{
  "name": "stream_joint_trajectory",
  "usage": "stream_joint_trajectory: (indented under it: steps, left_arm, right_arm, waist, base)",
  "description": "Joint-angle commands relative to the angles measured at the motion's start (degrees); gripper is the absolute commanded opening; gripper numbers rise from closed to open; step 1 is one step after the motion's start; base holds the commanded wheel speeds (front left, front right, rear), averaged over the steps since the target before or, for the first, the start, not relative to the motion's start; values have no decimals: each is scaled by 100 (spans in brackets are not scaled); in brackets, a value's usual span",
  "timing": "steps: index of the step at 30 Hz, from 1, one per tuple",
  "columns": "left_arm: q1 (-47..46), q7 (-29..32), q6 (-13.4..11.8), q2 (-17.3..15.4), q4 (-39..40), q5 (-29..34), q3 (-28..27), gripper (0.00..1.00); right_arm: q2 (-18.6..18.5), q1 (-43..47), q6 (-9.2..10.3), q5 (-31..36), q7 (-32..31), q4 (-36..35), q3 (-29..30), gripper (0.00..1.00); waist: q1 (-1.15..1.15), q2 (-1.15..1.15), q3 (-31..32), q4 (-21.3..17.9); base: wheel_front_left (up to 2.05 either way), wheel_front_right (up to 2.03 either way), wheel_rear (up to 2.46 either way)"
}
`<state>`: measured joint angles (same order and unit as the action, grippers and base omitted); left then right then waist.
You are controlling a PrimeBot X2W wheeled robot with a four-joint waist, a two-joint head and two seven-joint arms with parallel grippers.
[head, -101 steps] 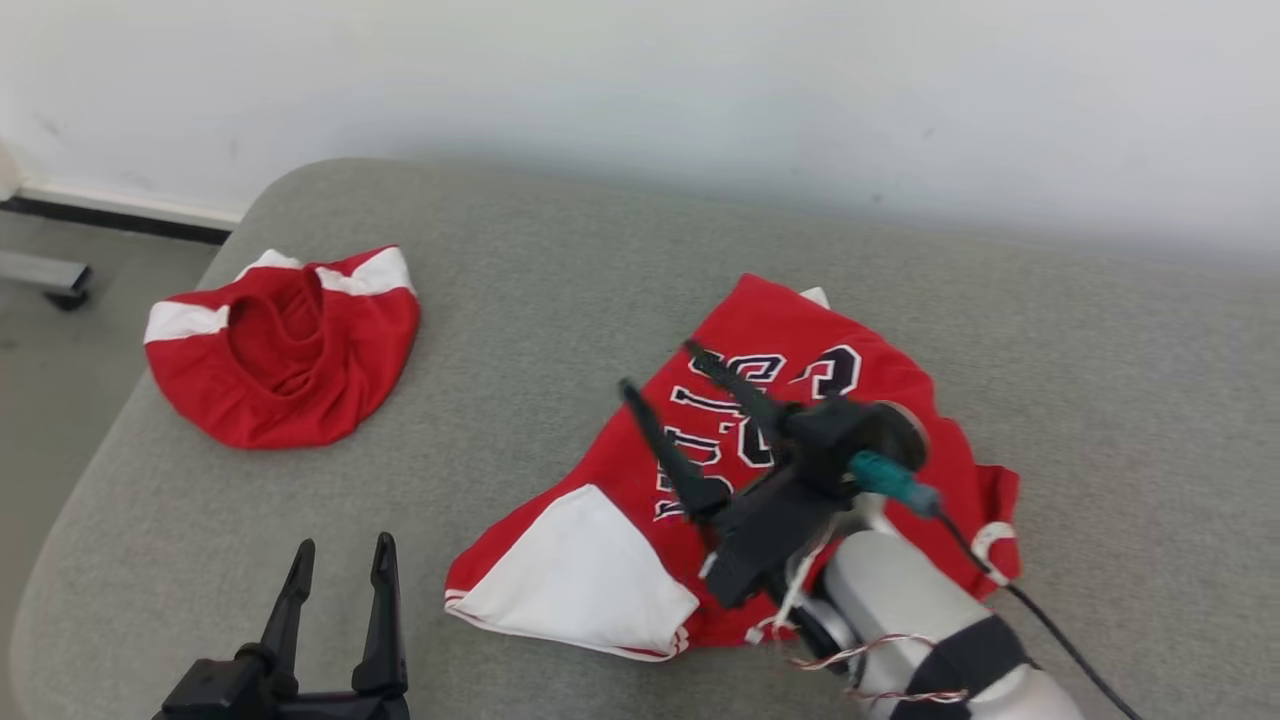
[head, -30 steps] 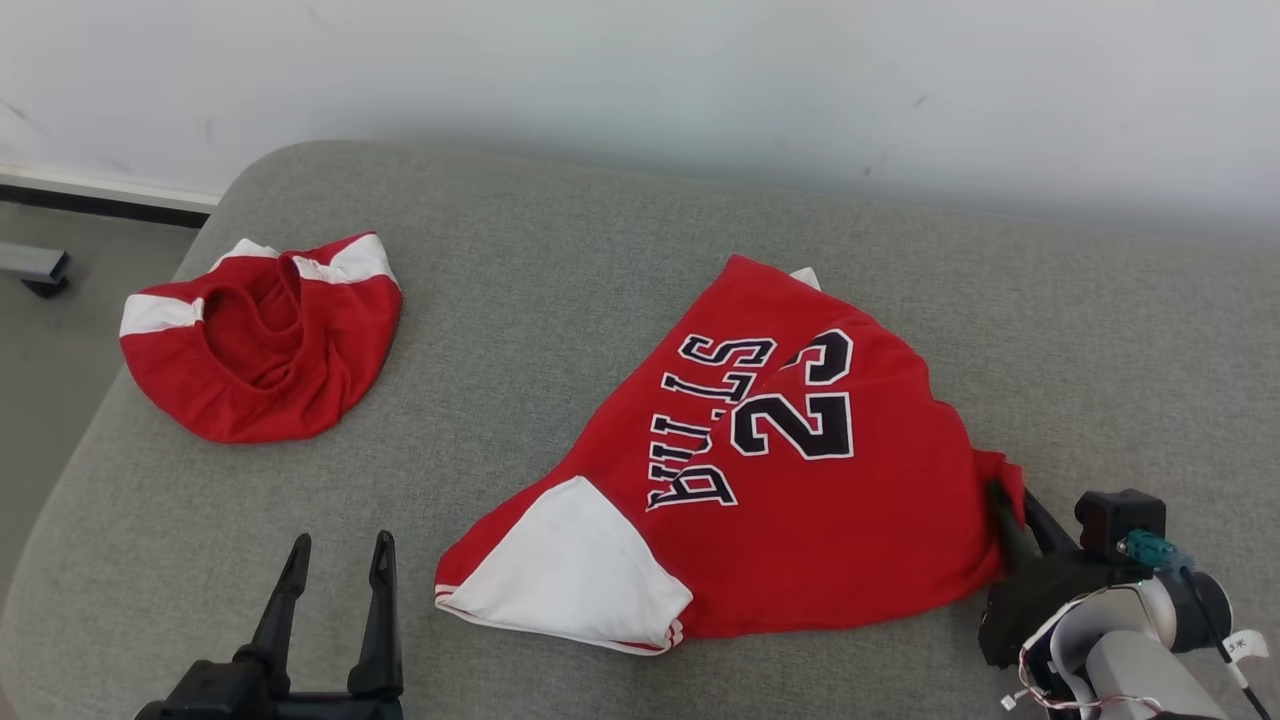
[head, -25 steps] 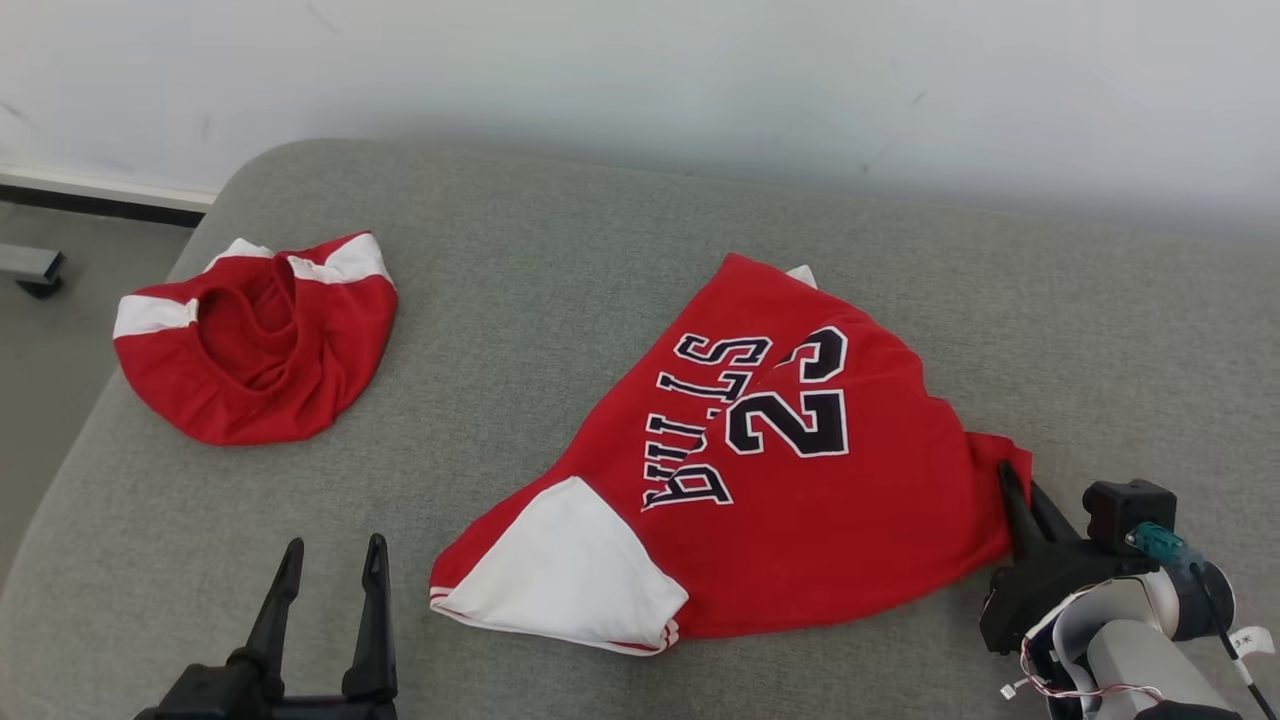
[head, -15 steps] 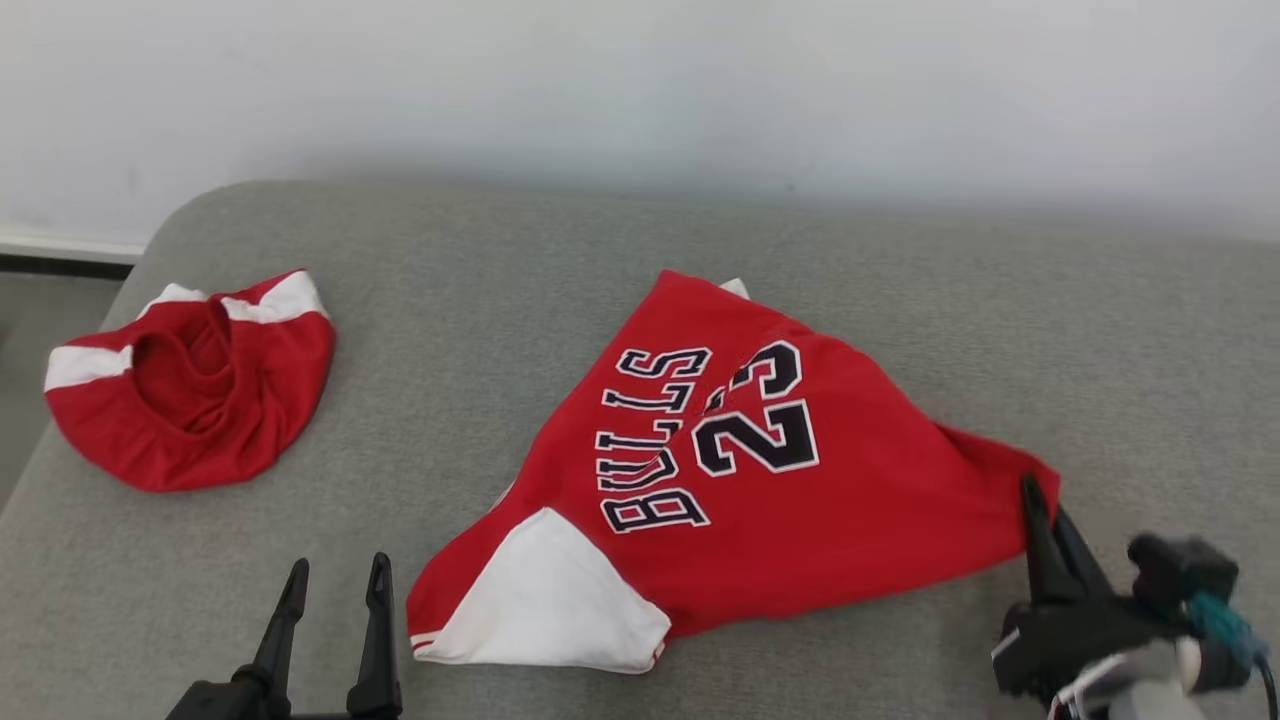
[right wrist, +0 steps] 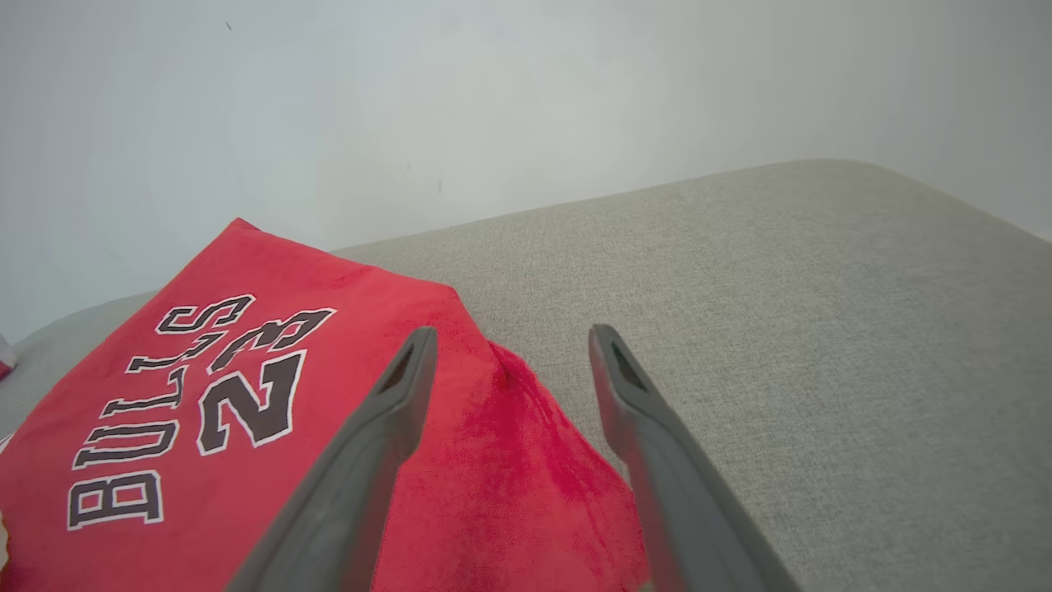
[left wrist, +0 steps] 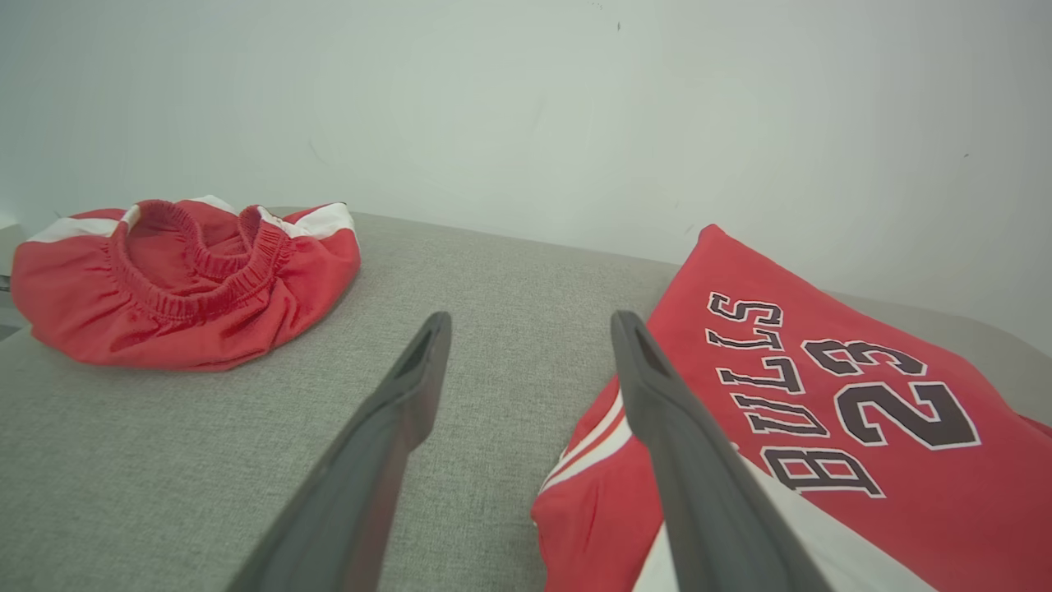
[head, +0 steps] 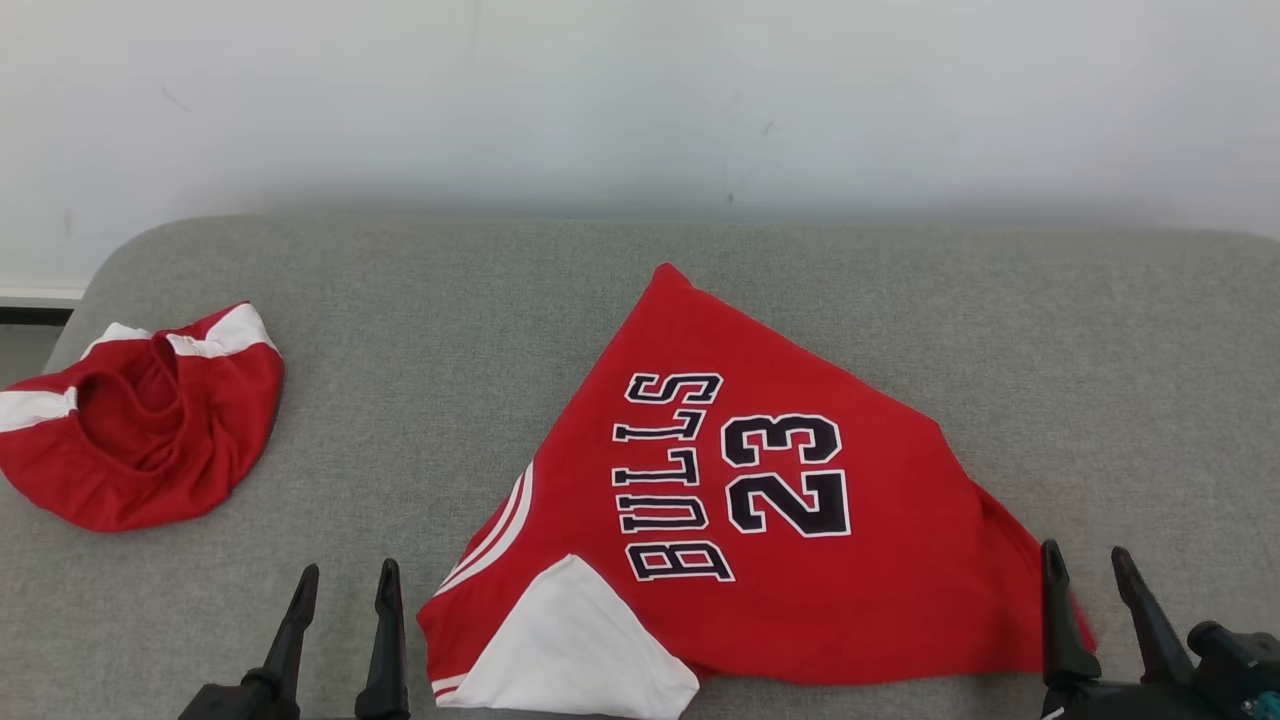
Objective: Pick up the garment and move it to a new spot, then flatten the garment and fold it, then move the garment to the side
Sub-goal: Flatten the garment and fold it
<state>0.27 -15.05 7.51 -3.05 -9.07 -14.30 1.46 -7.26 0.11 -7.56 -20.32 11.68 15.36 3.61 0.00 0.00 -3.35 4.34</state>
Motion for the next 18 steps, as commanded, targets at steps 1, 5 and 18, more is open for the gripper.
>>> stream_joint_trajectory:
  steps: [1,5,18]
  left_arm:
    - [74,-19,-6,5,-5,4,-18,100]
    - [127,-19,-6,-1,-7,27,-54,100]
    - [325,-19,-6,-55,87,136,-218,100]
  right_arm:
    - [-29,-6,15,225,69,-134,10,100]
    - [6,-69,15,514,164,-363,-56,100]
    - [58,196,15,810,347,-1089,-278,100]
  waist:
    - [0,0,39,9]
    - [0,0,130,-2]
    - [0,0,369,-93]
  base:
    - [0,0,0]
    - [0,0,0]
    - [0,0,0]
